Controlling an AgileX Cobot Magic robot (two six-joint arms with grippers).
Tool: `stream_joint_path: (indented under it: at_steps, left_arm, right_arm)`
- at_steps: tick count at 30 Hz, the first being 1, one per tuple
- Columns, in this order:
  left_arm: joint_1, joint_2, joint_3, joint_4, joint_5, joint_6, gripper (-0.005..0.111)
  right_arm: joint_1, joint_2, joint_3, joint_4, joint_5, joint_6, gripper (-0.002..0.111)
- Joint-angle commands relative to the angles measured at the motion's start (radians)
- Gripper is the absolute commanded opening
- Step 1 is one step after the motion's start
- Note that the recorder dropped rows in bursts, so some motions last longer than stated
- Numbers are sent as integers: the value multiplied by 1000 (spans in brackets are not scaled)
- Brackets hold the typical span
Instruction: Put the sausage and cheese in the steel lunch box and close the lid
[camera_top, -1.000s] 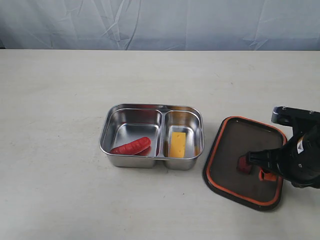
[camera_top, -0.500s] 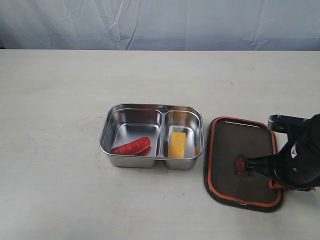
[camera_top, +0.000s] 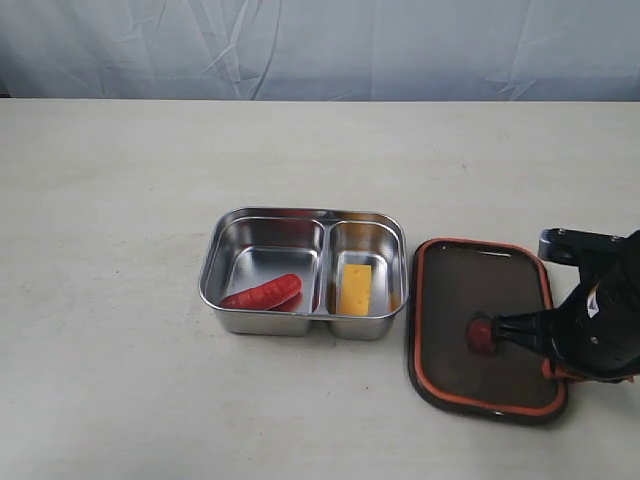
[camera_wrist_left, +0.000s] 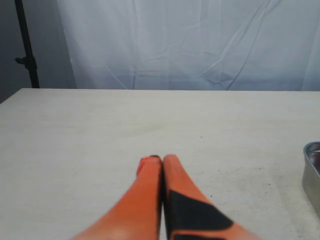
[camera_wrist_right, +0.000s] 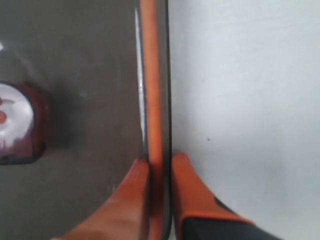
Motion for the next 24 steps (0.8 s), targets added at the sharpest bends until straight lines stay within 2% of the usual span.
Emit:
stream_joint_path:
  at_steps: [1,11,20,22,23,24]
  left_arm:
    - [5,-4,5,3,-8,0,0]
    - [5,-4,5,6,-7,0,0]
    - [5,-4,5,20,-9,0,0]
    - [5,-4,5,35,-61,-6,0]
    - [5,-4,5,1,-83,-18,0]
    - [5,-4,5,-126,-154,-35,0]
  right_arm:
    - [-4,-85,1,-94,14,75,0]
    - [-4,-276,1,-243,86,180,0]
    - [-4,-414,1,-269,135,180,0]
    - [-4,-447,1,-269,130,178,0]
    - [-4,-455,1,-269,128,178,0]
    - [-4,-477,1,-269,121,170,0]
